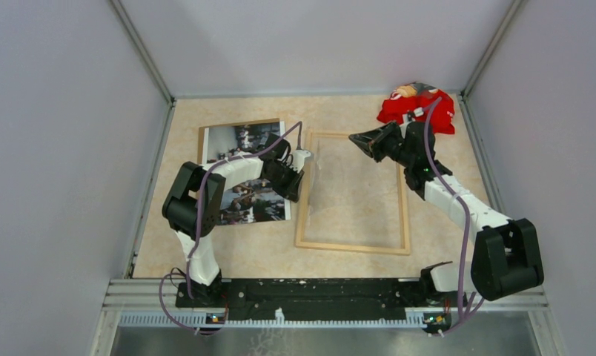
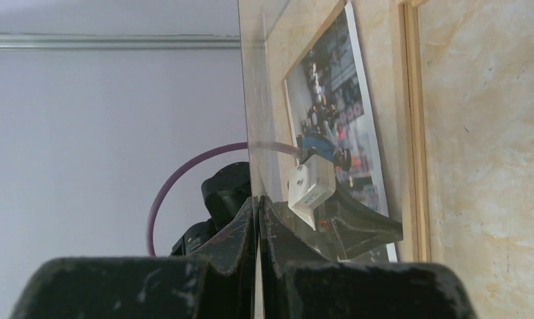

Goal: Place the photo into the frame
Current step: Place the photo frame item in the photo frame.

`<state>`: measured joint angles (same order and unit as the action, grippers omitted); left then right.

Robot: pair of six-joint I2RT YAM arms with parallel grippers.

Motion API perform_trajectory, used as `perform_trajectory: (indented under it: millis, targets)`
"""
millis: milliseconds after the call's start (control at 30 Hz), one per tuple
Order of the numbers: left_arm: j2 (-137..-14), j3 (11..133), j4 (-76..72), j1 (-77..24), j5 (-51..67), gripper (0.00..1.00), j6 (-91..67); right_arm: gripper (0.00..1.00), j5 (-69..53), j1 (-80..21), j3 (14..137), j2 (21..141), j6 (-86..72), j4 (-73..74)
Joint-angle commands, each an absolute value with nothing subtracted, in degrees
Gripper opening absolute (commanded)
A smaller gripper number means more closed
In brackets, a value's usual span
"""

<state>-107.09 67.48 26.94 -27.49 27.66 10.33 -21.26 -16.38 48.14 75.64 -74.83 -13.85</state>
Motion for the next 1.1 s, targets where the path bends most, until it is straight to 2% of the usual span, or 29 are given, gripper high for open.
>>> perform_trajectory:
  millis: [0,200,500,633,833,1067]
  targets:
    - [-106.86,66.97,26.18,-27.60,28.57,0.18,10.20,0.00,-20.29,-16.96,52.59,75.40,-74.52,-14.15]
    - [-106.70,67.02,26.30,-27.56,28.95,0.17,9.94,0.00,-20.81,-17.05,56.67,75.89,-74.40,-13.16]
    - [-106.19,67.94,27.49,-26.93,29.87,0.15,9.71,0.00,-22.88,-17.01,61.11,72.90,-65.80,-5.46]
    - [-105.35,68.32,27.90,-25.65,30.16,0.15,9.84,0.00,-26.67,-16.69,57.92,71.29,-61.32,-4.99]
    - [-104.25,68.59,28.44,-24.18,29.63,0.17,10.49,0.00,-32.01,-12.41,46.90,68.76,-61.28,-10.67]
    - [-103.99,68.94,28.71,-23.68,30.13,0.19,10.25,0.00,-29.18,-8.16,38.29,64.20,-59.04,-9.78]
